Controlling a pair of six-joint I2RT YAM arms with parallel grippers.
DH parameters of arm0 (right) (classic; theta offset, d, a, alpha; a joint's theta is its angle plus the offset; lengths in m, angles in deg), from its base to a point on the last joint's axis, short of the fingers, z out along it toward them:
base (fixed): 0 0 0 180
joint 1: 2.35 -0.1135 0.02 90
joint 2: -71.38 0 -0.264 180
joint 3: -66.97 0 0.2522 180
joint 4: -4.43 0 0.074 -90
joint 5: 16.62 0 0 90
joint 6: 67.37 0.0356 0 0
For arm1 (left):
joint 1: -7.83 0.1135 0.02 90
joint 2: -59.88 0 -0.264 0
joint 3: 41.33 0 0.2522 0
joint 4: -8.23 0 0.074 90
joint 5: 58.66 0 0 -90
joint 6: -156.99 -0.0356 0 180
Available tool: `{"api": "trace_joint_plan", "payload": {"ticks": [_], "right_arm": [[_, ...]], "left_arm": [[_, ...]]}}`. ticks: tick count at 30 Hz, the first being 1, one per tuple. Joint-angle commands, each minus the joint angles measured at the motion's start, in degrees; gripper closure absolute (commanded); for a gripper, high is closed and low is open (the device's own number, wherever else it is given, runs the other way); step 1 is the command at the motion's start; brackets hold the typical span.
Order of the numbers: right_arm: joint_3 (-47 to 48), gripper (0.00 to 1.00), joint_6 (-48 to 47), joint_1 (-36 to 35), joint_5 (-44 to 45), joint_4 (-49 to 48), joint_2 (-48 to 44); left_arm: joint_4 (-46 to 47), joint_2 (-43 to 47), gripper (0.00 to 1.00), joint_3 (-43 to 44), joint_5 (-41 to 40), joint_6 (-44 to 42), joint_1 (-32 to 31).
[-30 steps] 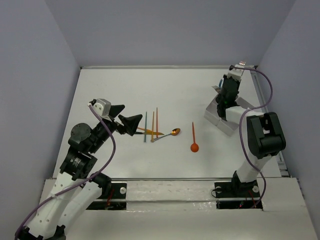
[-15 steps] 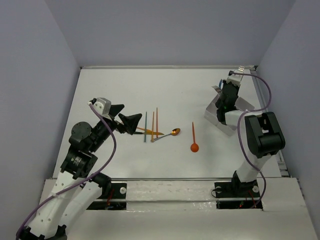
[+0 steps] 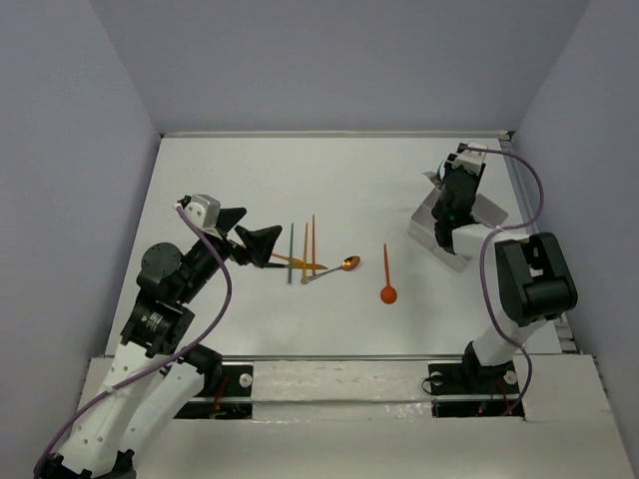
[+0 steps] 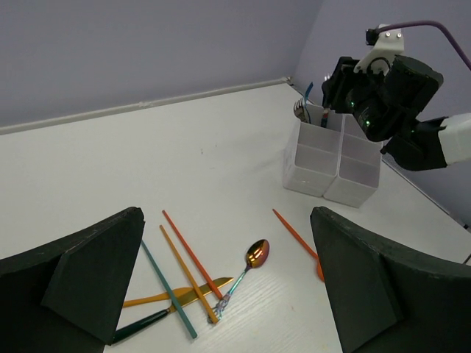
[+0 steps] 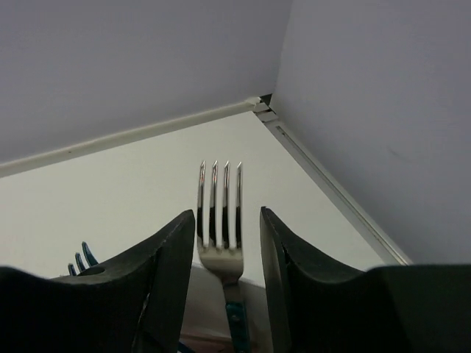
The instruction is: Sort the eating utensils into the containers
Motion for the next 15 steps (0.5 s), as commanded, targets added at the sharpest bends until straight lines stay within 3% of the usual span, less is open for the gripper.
{"api": "trace_joint_plan", "payload": {"ticks": [1, 4, 8, 10, 15], "right_arm": [[3.84, 0.5, 6.45, -0.57, -2.83, 11.89, -6.8], [5.25, 0.44, 11.46, -0.57, -4.76, 20.6, -10.23], [4.64, 0.43, 17.18, -1.28, -7.84, 29.76, -15.59], [4.2, 0.46, 20.6, -2.94, -9.78, 36.87, -19.89], [2.28, 0.56, 31.58, -6.45, -25.58, 55.15, -27.46]], "left_arm": [[2.7, 0.13, 0.01, 0.08, 0.96, 0.05, 0.3], [2.61, 0.65, 0.01, -0.01, 0.96, 0.05, 0.3], [2.7, 1.27, 0.01, -0.18, 1.05, 0.22, 0.3], [2.78, 1.62, 0.01, -0.18, 1.23, 0.13, 0.3], [2.61, 2.5, 0.01, -0.27, 1.14, 0.31, 0.3]]}}
